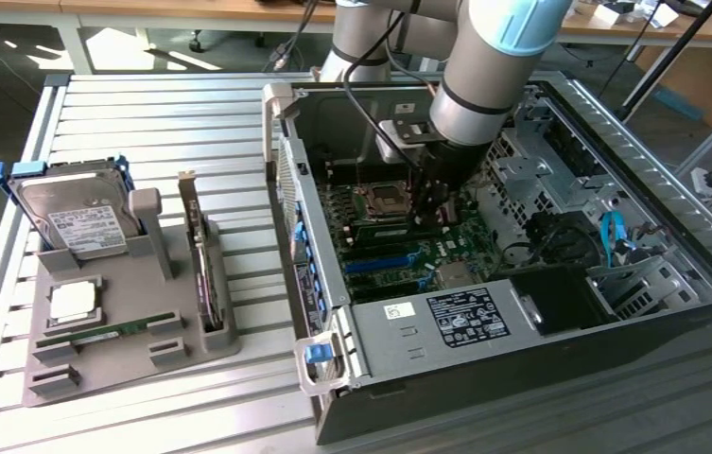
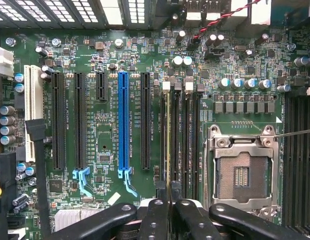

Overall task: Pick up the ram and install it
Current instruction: 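Insert the ram into the slot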

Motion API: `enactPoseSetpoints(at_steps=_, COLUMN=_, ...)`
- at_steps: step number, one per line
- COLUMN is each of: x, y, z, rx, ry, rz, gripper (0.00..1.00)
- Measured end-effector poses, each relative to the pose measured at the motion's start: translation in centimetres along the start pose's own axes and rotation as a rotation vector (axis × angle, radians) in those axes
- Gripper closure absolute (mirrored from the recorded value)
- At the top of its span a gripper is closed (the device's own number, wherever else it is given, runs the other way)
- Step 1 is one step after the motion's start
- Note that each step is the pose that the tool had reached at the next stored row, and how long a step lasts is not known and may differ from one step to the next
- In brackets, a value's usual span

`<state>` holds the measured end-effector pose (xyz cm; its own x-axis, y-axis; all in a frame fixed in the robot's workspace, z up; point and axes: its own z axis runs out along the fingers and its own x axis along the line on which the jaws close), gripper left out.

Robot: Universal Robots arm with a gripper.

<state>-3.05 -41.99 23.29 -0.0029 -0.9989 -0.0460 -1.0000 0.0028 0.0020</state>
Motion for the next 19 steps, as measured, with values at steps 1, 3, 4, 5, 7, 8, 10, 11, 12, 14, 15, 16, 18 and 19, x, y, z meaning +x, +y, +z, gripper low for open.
enactPoseSetpoints(at_steps=1, x=0.0, y=0.0, z=0.03, rx=0.0, ry=0.0001, rz=0.0, gripper=0.88)
enactPoseSetpoints(at_steps=3, x=0.0, y=0.0, z=0.08, rx=0.0, ry=0.0002, rz=0.001, gripper=0.88)
enactPoseSetpoints(at_steps=4, x=0.0, y=0.0, z=0.08, rx=0.0, ry=0.0003, rz=0.001, gripper=0.88)
enactPoseSetpoints(at_steps=5, x=0.0, y=0.0, z=0.08, rx=0.0, ry=0.0002, rz=0.001, gripper=0.88)
enactPoseSetpoints(at_steps=7, x=0.0, y=-0.01, z=0.1, rx=0.0003, ry=-0.0002, rz=0.001, gripper=0.87)
enactPoseSetpoints(at_steps=8, x=0.0, y=-0.01, z=0.1, rx=0.0001, ry=-0.0002, rz=0.001, gripper=0.87)
enactPoseSetpoints(at_steps=10, x=0.0, y=0.0, z=0.09, rx=0.0001, ry=0.0, rz=0.001, gripper=0.8)
enactPoseSetpoints(at_steps=11, x=0.0, y=0.0, z=0.09, rx=0.0, ry=0.0, rz=0.001, gripper=0.8)
enactPoseSetpoints(at_steps=12, x=0.0, y=0.0, z=0.08, rx=0.0, ry=0.0001, rz=0.001, gripper=0.8)
enactPoseSetpoints(at_steps=14, x=0.0, y=0.0, z=-0.11, rx=-0.0001, ry=0.0011, rz=0.001, gripper=0.8)
enactPoseSetpoints(at_steps=15, x=0.0, y=0.0, z=-0.33, rx=0.0, ry=0.001, rz=0.001, gripper=0.8)
enactPoseSetpoints(at_steps=16, x=0.0, y=0.0, z=-0.63, rx=0.0001, ry=0.001, rz=0.002, gripper=0.8)
enactPoseSetpoints(at_steps=18, x=-0.1, y=0.0, z=-1.63, rx=0.0001, ry=0.001, rz=0.002, gripper=0.8)
enactPoseSetpoints(at_steps=19, x=-0.1, y=0.0, z=-2.22, rx=0.0001, ry=0.0009, rz=0.002, gripper=0.8)
